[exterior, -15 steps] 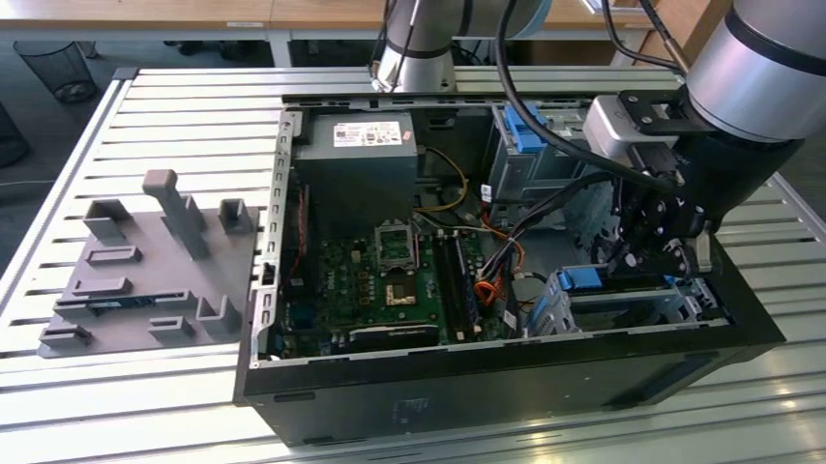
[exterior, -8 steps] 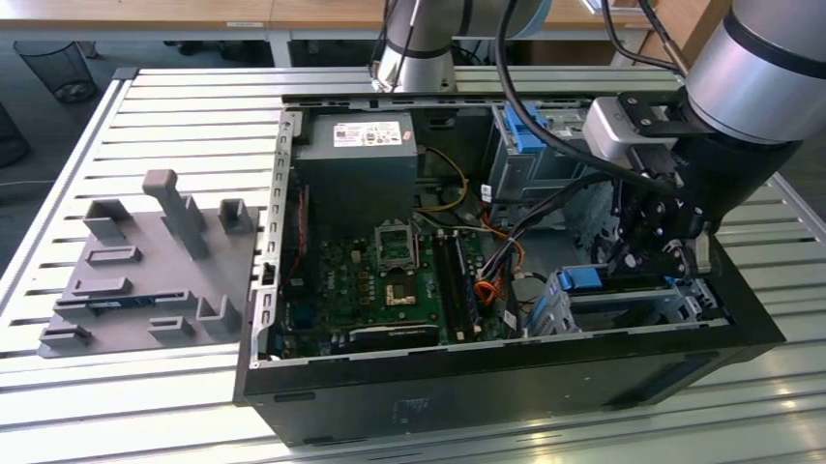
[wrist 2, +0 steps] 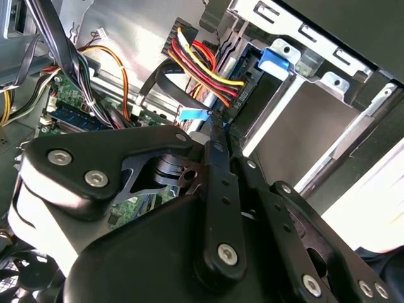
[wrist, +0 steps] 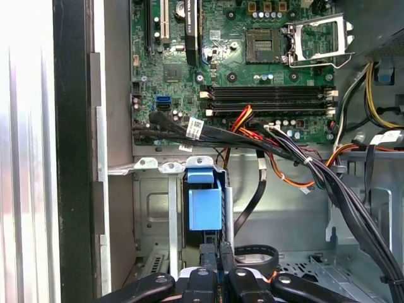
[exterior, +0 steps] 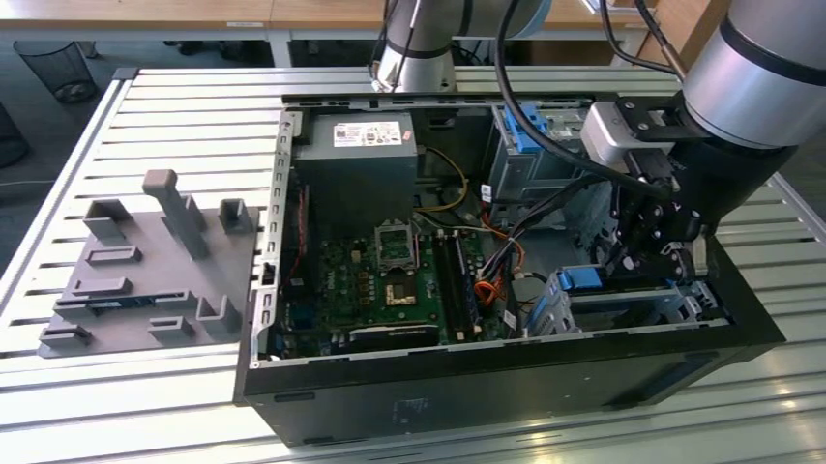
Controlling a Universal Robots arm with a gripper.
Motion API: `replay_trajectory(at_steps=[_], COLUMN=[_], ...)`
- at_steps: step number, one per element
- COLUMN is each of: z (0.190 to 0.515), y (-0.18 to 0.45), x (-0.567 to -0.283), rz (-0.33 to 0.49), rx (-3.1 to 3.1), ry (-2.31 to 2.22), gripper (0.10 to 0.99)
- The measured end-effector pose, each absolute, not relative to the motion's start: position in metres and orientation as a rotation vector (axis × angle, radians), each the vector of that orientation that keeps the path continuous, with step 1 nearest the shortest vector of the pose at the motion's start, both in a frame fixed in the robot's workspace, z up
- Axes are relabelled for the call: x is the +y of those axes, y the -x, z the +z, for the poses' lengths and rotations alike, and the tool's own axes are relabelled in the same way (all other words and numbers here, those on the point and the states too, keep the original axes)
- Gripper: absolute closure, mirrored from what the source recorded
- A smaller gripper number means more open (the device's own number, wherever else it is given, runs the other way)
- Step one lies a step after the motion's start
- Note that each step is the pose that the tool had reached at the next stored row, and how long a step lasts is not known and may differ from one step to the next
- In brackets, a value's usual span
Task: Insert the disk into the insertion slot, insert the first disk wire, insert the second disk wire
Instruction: 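Insert the second disk wire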
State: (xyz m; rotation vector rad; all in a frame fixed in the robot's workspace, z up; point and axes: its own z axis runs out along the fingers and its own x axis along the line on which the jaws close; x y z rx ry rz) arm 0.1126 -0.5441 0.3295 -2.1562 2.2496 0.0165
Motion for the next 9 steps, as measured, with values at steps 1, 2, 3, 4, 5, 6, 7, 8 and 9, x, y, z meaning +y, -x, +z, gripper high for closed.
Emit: replay_trajectory(at_steps=[1,2,3,4,5,6,7,8,9], z=[0.3291,0.3287,0.3286,0.3286,0.3285,0.3284,0.3283,0.3283,0.3282], y=[-0.1126,-0.1126,-0.1126,-0.1126,-0.1126,-0.1126,-0.1126,-0.1126,-0.1126], x=[-0.5441,-0.5441,-0.5442,-0.5442,-0.5442,-0.5441,-0.5441,-0.5441,-0.5441], rz=[0.016,0.016,0.016,0.016,0.016,0.016,0.016,0.016,0.017], rx=[2.250,2.250,2.250,2.250,2.250,2.250,2.250,2.250,2.250], ry=[2.156,2.156,2.156,2.156,2.156,2.156,2.156,2.156,2.156], gripper=[0.941,0.941,0.941,0.941,0.941,0.941,0.941,0.941,0.929])
